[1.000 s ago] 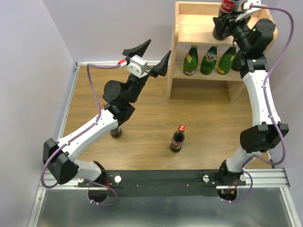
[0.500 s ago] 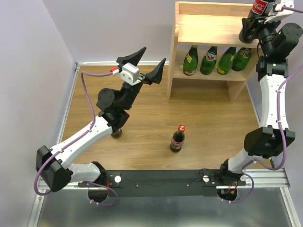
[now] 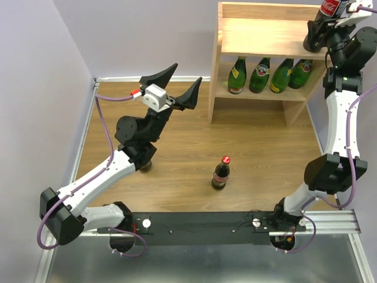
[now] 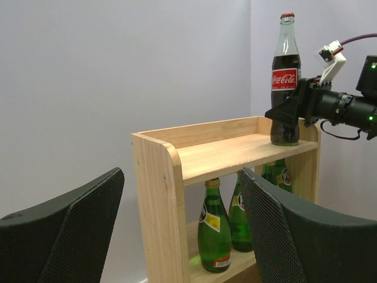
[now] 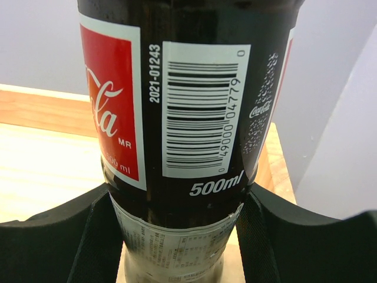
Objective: Place and organize the beverage onto the shelf
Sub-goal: Place the drink on the shelf.
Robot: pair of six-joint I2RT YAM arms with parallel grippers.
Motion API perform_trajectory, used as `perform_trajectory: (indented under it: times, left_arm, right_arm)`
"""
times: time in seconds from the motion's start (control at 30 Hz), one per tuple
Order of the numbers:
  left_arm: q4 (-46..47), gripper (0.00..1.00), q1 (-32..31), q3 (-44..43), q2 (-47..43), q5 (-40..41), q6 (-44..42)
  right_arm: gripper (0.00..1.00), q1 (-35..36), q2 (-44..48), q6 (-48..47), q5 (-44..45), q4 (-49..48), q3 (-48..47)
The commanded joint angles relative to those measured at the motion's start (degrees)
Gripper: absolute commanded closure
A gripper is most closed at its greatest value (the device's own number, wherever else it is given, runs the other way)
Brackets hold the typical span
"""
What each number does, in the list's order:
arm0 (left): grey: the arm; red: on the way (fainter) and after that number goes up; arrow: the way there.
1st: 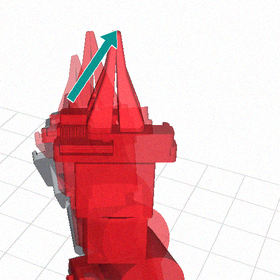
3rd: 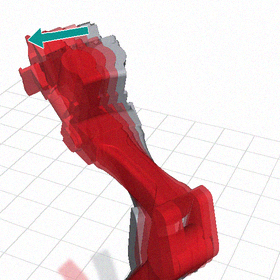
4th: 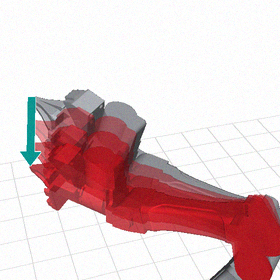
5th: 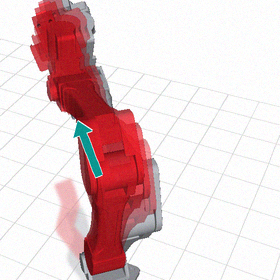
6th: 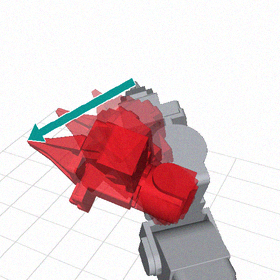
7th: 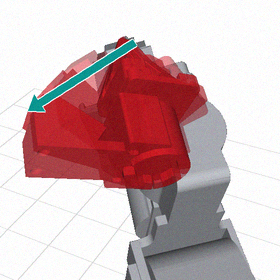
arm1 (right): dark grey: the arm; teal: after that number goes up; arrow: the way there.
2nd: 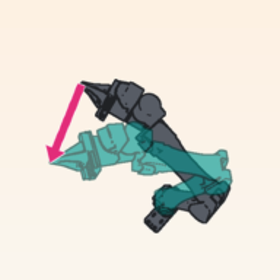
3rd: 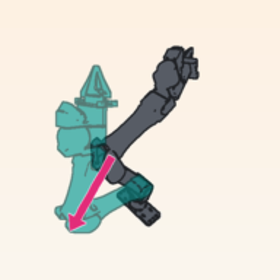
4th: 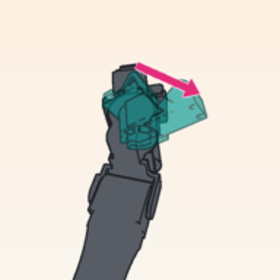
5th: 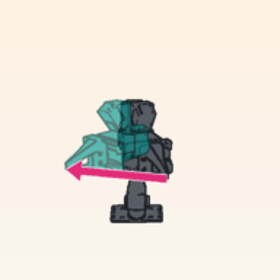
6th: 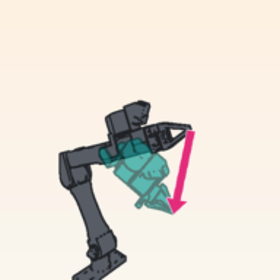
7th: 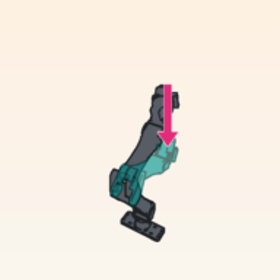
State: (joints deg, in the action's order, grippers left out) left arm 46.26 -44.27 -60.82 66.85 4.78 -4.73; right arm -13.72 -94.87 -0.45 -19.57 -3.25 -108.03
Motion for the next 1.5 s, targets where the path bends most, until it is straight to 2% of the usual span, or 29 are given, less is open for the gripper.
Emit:
perform_trajectory:
  times: [0.0, 0.27, 0.4, 0.53, 0.6, 0.73, 1.03, 1.47]
  left_arm:
    - [1.3, 0.13, -0.1, 0.9, -1.7, 1.2, 0.5]
    - [1.1, 0.13, -0.1, 2.2, -2.7, 1.1, 1.2]
    - [1.1, 0.13, -0.1, 2.7, -3.1, 1.1, 1.5]
    - [1.1, 0.13, -0.1, 3.1, -3.4, 1.0, 1.9]
    - [1.1, 0.13, -0.2, 3.2, -3.7, 1.0, 1.9]
    - [1.1, 0.13, -0.1, 3.4, -3.9, 0.8, 2.4]
    - [1.2, 0.13, -0.1, 3.8, -4.7, 0.8, 2.6]
    - [1.1, 0.13, -0.1, 4.1, -5.7, 0.7, 2.2]
  right_arm:
    - [0.48, -1.0, -3.8, -0.8, -0.4, 1.3, -2.7]
    - [0.43, -1.0, -7.2, -0.2, -1.3, 1.4, -5.0]
    - [0.34, -1.0, -8.0, -0.1, -1.6, 1.6, -5.9]
    - [0.17, -1.0, -8.1, -0.1, -1.4, 1.6, -6.2]
    - [0.11, -1.0, -7.8, 0.0, -1.1, 1.6, -6.3]
    - [0.05, -1.0, -7.2, 0.0, -0.9, 1.7, -6.9]
    - [0.0, -1.0, -6.6, 1.8, 0.1, 1.8, -11.1]
    - [0.0, -1.0, -5.9, 2.6, 1.6, 2.3, -16.2]
